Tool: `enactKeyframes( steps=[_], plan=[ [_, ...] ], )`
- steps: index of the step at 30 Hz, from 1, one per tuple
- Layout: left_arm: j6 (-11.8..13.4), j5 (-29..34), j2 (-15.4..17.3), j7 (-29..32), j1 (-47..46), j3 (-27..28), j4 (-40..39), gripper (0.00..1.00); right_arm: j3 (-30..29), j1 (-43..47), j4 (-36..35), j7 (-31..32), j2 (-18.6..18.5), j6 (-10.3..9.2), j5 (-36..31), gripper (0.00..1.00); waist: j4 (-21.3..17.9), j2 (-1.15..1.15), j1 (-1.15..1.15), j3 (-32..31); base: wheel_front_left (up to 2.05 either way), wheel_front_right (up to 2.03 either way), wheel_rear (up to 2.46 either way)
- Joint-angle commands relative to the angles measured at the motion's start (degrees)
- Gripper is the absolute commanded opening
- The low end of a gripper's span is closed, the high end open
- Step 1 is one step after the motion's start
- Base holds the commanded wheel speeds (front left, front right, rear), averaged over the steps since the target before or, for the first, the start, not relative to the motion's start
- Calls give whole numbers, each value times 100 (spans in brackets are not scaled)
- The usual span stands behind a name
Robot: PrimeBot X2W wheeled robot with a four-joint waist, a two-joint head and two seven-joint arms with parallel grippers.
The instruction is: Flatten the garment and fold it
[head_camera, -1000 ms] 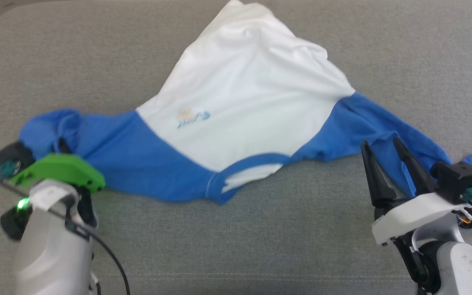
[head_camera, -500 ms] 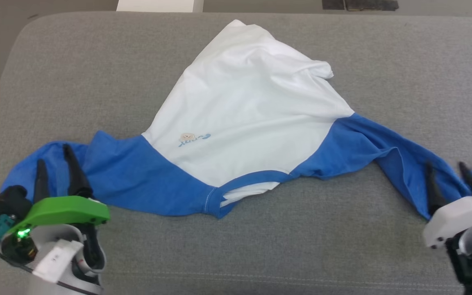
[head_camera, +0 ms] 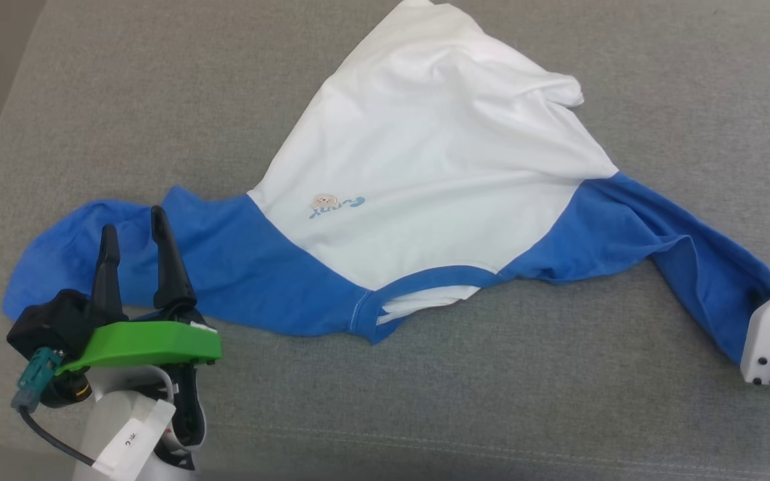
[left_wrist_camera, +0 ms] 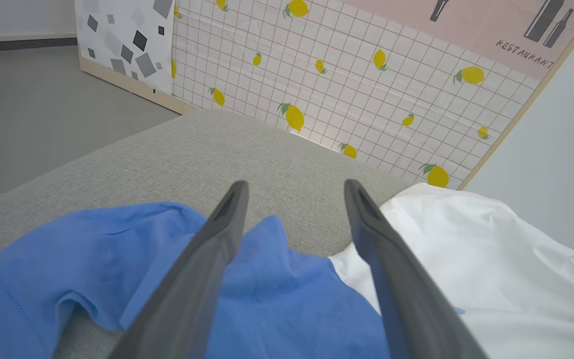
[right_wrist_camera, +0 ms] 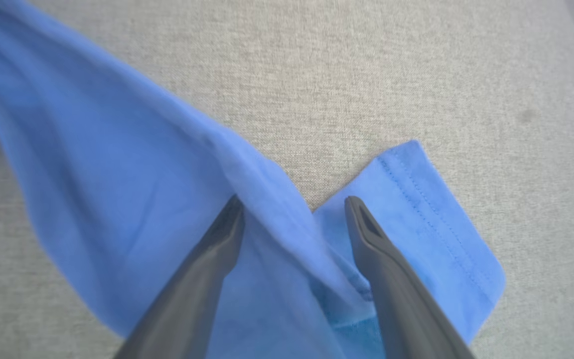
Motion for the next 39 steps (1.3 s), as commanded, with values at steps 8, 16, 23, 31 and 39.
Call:
enactKeyframes(
  steps=[8,16,23,31,39],
  plan=[
    [87,-68,-16,-21,-165,-242,-166,100,166,-999,217,174,-715,-10,-40,0,237,0,0,383,0,0,0],
    [140,-172,-16,-21,-369,-478,-153,100,977,-2425,709,-560,-1641,-10,-289,0,591,0,0,704,0,0,0],
    [175,-285,-17,-21,-433,-587,-135,100,1631,-3210,1481,-696,-1783,-10,-227,14,799,0,0,837,0,0,0],
    [232,-361,-17,-21,-282,-563,-11,100,1407,-2762,1664,-869,-1512,-10,361,100,812,0,0,510,0,0,0],
    [278,-311,-17,-21,233,-508,334,100,1324,-1175,369,-1724,-700,-10,1132,100,479,0,0,-192,0,0,0]
  ],
)
